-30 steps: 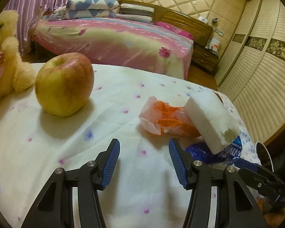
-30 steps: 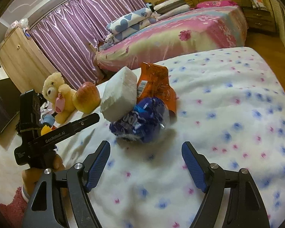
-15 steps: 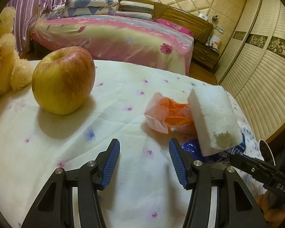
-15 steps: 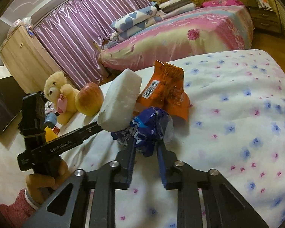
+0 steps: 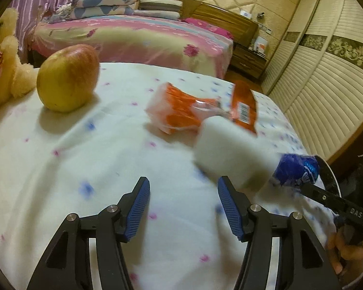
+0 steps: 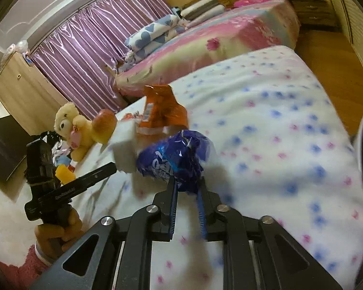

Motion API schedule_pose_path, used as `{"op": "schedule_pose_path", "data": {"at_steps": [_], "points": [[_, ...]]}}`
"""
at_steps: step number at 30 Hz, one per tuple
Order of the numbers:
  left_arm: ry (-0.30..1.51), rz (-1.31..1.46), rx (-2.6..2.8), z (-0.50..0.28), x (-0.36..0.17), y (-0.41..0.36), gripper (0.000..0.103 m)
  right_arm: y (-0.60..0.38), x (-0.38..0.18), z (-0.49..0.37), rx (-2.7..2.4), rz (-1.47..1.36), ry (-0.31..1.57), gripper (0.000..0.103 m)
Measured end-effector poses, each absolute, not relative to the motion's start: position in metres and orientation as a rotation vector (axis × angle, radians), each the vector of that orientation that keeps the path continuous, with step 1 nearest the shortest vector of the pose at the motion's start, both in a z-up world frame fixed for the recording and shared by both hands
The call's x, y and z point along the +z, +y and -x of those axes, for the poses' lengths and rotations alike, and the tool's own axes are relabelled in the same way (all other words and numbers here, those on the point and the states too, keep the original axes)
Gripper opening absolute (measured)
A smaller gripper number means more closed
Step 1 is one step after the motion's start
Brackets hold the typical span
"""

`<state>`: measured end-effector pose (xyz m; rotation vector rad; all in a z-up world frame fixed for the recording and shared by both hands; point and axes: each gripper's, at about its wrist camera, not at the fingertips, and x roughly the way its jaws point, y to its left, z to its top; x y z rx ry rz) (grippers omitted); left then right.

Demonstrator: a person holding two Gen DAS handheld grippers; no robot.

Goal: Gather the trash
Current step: 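Grasp the blue plastic bag with the right tool while the left tool grasps the white foam block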

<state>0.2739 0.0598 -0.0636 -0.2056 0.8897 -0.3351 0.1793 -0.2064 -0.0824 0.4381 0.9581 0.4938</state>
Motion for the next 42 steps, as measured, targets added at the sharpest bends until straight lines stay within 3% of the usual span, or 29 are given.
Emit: {"op": "schedule_pose_path", "data": {"at_steps": [1, 2, 4, 8, 10, 20, 39, 42], "points": [[0.891, 0.213, -0.343, -0.27, -0.063, 0.058, 0.06, -0.211, -0.082, -0.177, 0.48, -0.429, 0.96, 0.027], [0.891, 0.219, -0.346, -0.268, -0.062, 0.057, 0.06, -0.216, -0.081, -0.174, 0.465, -0.423, 0.959, 0.043], [0.893, 0.228, -0.353, -0.265, -0.061, 0.055, 0.063, -0.223, -0.079, -0.171, 0.447, -0.419, 0.945, 0.058], [0.907, 0.269, -0.367, -0.259, -0.057, 0.051, 0.065, -0.232, -0.073, -0.172, 0.437, -0.398, 0.912, 0.07], [0.897, 0.291, -0.369, -0.256, -0.054, 0.049, 0.072, -0.234, -0.072, -0.175, 0.444, -0.393, 0.904, 0.075], [0.877, 0.165, -0.238, -0.259, -0.059, 0.015, 0.072, -0.248, -0.077, -0.186, 0.403, -0.441, 0.906, 0.076], [0.862, 0.238, -0.179, -0.227, -0.055, 0.047, 0.073, -0.188, -0.09, -0.233, 0.471, -0.474, 0.951, 0.082], [0.85, 0.229, -0.156, -0.232, -0.056, 0.04, 0.072, -0.19, -0.09, -0.236, 0.459, -0.509, 0.941, 0.079]]}}
